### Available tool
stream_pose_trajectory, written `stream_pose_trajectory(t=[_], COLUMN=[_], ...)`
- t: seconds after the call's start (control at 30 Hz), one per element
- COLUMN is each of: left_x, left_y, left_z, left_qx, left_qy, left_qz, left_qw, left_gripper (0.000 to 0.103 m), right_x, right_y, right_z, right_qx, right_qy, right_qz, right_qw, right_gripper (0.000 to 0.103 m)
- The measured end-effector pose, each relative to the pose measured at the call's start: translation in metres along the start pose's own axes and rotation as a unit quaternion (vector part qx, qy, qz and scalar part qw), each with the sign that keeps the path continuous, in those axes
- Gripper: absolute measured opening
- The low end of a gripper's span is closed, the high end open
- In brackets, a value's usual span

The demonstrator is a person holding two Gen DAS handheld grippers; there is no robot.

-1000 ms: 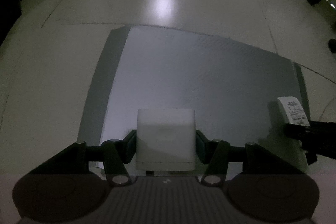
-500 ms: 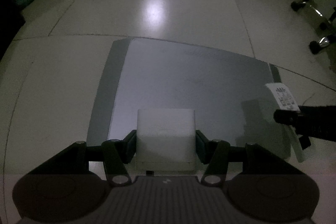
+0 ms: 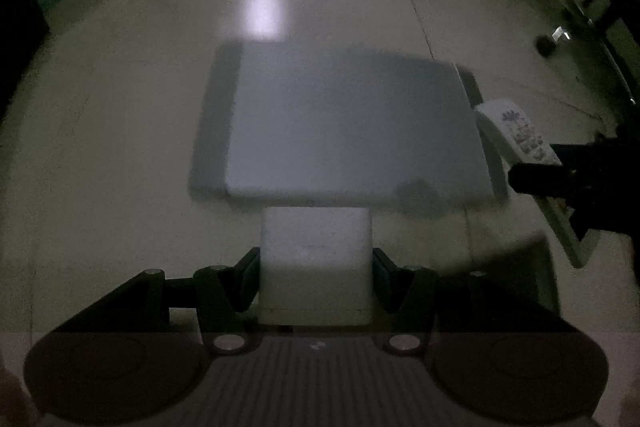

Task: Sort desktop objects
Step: 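Carry the charger with the left tool into the box while the right tool carries the remote, then open the left tool to drop the charger while the right tool releases the remote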

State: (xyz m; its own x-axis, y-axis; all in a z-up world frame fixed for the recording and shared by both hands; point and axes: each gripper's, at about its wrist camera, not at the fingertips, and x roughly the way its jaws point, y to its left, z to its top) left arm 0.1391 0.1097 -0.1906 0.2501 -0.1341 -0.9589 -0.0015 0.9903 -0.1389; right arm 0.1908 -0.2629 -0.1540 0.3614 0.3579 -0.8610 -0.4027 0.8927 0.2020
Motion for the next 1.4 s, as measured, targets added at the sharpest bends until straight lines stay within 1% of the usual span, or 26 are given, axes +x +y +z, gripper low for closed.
stream_pose_trajectory(t=[0.07,0.17,0.23,0.3,0.33,0.43,0.57,0.67,0.77,0.83,0.9,1.03,1.07,1.13,1.2,1.23,1.3,1.4], left_x=[0.001,0.0,-0.001,-0.001,-0.005,-0.001,0.018,0.035,0.054,0.065,0.07,0.073,0.073,0.072,0.07,0.069,0.07,0.075], left_y=[0.002,-0.004,-0.008,-0.015,-0.018,-0.03,-0.046,-0.052,-0.054,-0.05,-0.048,-0.048,-0.048,-0.047,-0.046,-0.044,-0.041,-0.035], left_z=[-0.011,-0.027,-0.037,-0.047,-0.058,-0.081,-0.105,-0.114,-0.114,-0.108,-0.103,-0.102,-0.103,-0.11,-0.119,-0.123,-0.13,-0.137], left_qx=[-0.001,0.015,0.022,0.033,0.039,0.061,0.079,0.091,0.105,0.099,0.107,0.154,0.167,0.203,0.233,0.239,0.243,0.224], left_qy=[0.021,0.031,0.035,0.039,0.041,0.048,0.072,0.092,0.116,0.127,0.126,0.105,0.104,0.114,0.122,0.123,0.129,0.14], left_qz=[-0.006,-0.004,-0.007,-0.01,-0.012,-0.015,-0.025,-0.034,-0.049,-0.058,-0.059,-0.04,-0.038,-0.039,-0.038,-0.035,-0.034,-0.029], left_qw=[0.9998,0.9994,0.9991,0.9986,0.9983,0.9969,0.9939,0.9911,0.9865,0.9852,0.9845,0.9817,0.9797,0.9717,0.9641,0.9625,0.9608,0.964], left_gripper=[0.051,0.051,0.051,0.051,0.051,0.051,0.051,0.051,0.051,0.051,0.051,0.051,0.051,0.051,0.051,0.051,0.051,0.051], right_x=[-0.004,-0.012,-0.02,-0.026,-0.027,-0.031,-0.015,0.0,0.016,0.024,0.028,0.033,0.033,0.034,0.043,0.047,0.055,0.067], right_y=[0.007,0.022,0.029,0.035,0.035,0.035,0.032,0.029,0.026,0.026,0.028,0.032,0.036,0.044,0.052,0.054,0.057,0.056], right_z=[-0.015,-0.036,-0.049,-0.063,-0.071,-0.096,-0.123,-0.137,-0.145,-0.145,-0.143,-0.138,-0.138,-0.139,-0.14,-0.141,-0.143,-0.145], right_qx=[0.004,-0.021,-0.017,-0.014,-0.017,-0.001,0.025,0.038,0.036,0.022,0.017,0.009,-0.008,-0.034,-0.046,-0.047,-0.052,-0.049], right_qy=[0.017,0.03,0.046,0.052,0.055,0.079,0.1,0.12,0.129,0.126,0.125,0.125,0.121,0.11,0.116,0.121,0.129,0.143], right_qz=[0.009,0.006,0.018,0.013,0.011,0.016,0.0,-0.009,-0.033,-0.056,-0.071,-0.085,-0.093,-0.104,-0.095,-0.094,-0.093,-0.1], right_qw=[1.0,0.999,0.999,0.998,0.998,0.997,0.995,0.992,0.99,0.99,0.989,0.988,0.988,0.988,0.988,0.987,0.986,0.983], right_gripper=[0.049,0.049,0.049,0.049,0.049,0.049,0.049,0.049,0.049,0.049,0.049,0.049,0.049,0.049,0.049,0.049,0.049,0.049])
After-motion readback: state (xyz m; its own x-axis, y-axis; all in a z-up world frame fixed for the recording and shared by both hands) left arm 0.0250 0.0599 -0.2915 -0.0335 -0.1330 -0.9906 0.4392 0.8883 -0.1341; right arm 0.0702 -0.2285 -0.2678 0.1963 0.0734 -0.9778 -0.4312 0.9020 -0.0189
